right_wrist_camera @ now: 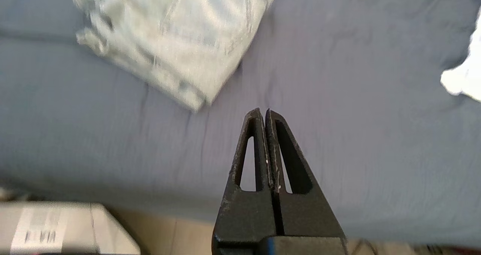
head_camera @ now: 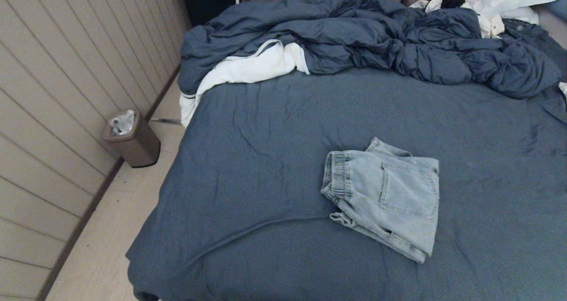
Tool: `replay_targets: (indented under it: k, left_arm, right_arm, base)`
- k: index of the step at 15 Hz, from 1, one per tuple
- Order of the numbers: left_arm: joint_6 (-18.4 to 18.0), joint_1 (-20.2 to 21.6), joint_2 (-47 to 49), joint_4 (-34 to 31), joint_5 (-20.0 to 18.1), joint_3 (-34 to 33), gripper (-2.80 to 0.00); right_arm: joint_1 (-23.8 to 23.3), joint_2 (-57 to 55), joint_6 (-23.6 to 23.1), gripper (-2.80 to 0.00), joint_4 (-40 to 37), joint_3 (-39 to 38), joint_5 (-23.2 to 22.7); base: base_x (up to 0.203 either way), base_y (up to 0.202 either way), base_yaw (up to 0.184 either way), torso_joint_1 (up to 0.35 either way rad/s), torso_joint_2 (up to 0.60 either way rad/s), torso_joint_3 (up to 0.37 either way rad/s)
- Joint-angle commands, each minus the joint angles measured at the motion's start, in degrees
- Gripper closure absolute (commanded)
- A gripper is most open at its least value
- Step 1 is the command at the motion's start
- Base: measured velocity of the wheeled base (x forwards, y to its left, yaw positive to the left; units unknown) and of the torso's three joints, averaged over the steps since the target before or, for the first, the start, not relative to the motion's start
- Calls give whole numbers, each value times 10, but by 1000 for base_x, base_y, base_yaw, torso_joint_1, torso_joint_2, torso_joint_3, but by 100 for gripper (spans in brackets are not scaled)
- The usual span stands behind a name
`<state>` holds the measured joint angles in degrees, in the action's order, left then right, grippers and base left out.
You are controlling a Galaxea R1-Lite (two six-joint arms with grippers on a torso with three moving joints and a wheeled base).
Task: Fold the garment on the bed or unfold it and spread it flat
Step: Unford the blue shorts
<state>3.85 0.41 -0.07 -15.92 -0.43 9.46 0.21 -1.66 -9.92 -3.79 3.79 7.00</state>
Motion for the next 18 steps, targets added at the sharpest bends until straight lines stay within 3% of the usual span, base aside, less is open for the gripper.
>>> replay_targets:
  k: [1,2,4,6,9,13,18]
  left_arm:
    - [-42,0,2,5,11,-20,0]
    - [-73,0,2,38,18,-32,0]
    - [-79,0,2,90,-3,-65,0]
    - [-52,0,2,93,-5,-69,0]
    - [-29,-2,1,94,-4,-68,0]
    - [17,-2,1,98,17,-69,0]
    - [27,-2,1,108,19,-71,0]
  right_arm:
    - [1,14,-2,0,7,-4,1]
    - [1,14,-4,0,6,-4,0]
    - [1,15,5,0,8,-5,-4]
    - [1,16,23,0,15,-8,-5]
    - [2,14,73,0,20,-33,-81]
    - [1,14,76,0,35,-37,-85]
    - [1,13,83,0,37,-37,-84]
  base:
    - [0,0,0,0,0,0]
    - [0,0,0,0,0,0]
    - [0,0,0,0,0,0]
    - [0,0,0,0,0,0]
    - [0,0,0,0,0,0]
    - [0,0,0,0,0,0]
    - [0,0,0,0,0,0]
